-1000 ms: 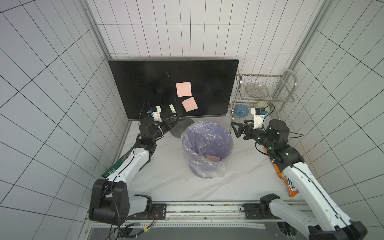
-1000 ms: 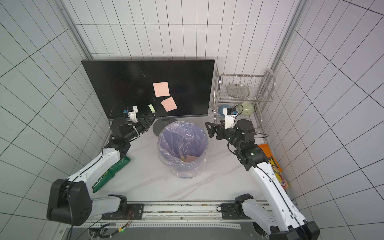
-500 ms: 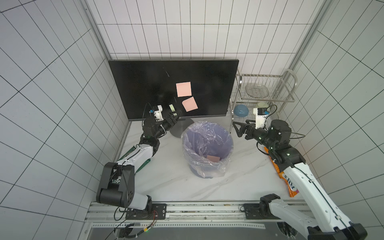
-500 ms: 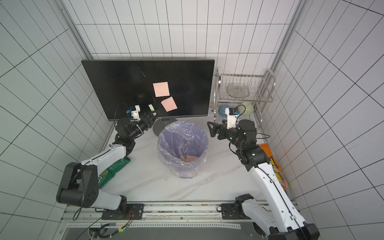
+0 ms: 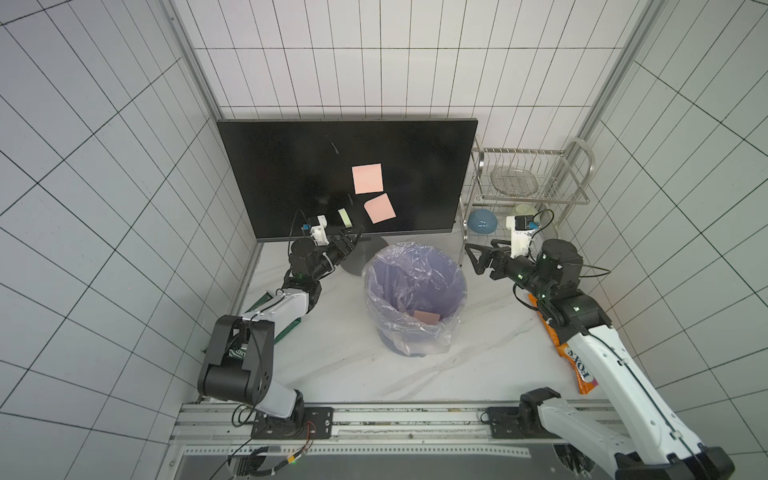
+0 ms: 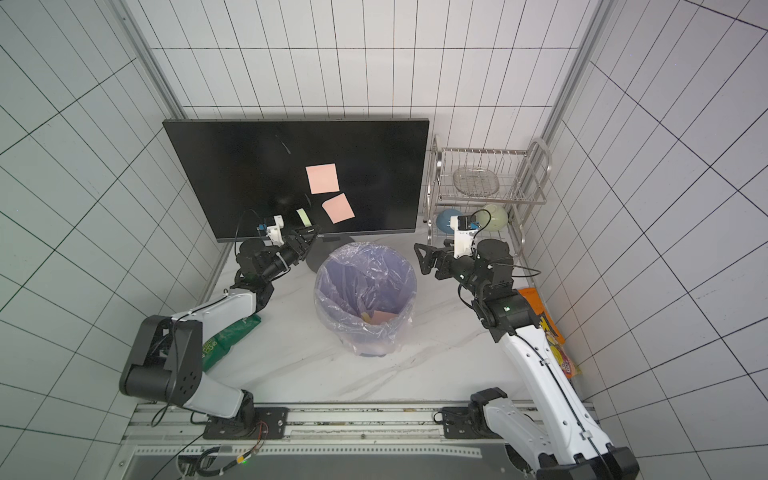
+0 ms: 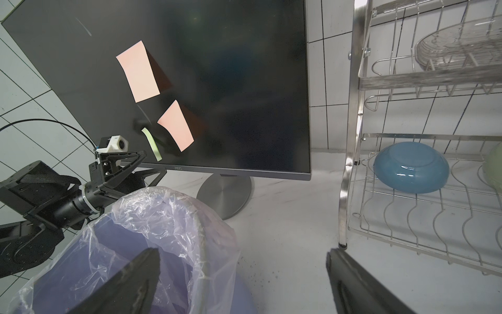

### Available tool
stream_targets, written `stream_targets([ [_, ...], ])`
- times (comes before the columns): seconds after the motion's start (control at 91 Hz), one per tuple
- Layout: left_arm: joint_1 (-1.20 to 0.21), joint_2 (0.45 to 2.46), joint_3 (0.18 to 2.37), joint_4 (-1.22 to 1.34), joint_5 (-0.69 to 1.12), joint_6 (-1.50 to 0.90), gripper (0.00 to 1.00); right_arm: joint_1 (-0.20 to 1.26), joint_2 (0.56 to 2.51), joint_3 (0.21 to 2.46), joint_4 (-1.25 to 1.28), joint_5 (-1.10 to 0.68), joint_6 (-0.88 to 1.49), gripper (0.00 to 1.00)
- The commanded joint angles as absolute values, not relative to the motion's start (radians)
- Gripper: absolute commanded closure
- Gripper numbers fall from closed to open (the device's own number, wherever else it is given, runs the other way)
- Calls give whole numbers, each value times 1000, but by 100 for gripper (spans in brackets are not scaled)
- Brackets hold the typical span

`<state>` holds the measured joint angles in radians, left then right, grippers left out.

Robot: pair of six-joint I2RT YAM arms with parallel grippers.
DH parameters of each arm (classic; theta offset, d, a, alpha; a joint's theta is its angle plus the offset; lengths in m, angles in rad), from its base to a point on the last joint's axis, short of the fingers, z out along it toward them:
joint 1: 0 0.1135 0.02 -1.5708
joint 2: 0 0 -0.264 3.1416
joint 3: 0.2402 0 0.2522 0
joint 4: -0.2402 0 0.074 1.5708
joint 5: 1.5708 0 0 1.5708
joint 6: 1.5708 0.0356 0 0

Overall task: Remove the sticky note from the monitor
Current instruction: Tear off the sticky note from the monitor.

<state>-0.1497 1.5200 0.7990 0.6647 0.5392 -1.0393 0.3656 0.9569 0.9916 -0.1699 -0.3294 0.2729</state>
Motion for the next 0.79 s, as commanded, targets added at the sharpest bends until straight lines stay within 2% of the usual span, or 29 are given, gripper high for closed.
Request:
stream_targets([
  [0.0, -150, 1534, 813, 699, 531, -1025, 20, 353, 942, 983, -166, -341, 268, 1],
  [0.781, -103, 1578, 868, 787, 584, -1057, 20, 345, 949, 999, -173, -352, 265, 1],
])
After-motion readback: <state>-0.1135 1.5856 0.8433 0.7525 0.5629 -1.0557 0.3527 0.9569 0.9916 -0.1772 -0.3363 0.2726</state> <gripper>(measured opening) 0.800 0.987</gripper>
